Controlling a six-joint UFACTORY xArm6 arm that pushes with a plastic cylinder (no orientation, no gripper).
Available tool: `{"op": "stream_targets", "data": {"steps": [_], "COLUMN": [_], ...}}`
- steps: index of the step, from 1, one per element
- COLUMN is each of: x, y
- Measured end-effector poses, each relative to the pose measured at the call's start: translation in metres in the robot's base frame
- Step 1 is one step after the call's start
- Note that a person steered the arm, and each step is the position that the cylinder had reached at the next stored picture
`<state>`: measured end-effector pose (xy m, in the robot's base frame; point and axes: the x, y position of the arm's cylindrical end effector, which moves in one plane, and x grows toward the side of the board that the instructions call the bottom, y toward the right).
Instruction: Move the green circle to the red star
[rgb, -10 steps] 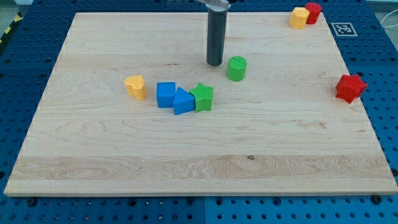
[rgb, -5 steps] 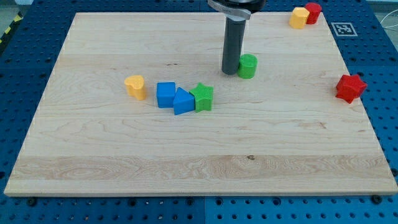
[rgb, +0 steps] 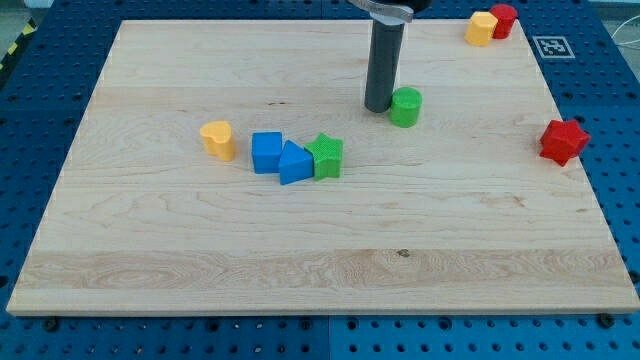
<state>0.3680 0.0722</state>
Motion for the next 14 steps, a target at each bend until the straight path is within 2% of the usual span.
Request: {"op": "stream_targets", "data": {"steps": [6,11,14], "x": [0.001,0.019,0.045], "y": [0.059,0.061,0.062]}}
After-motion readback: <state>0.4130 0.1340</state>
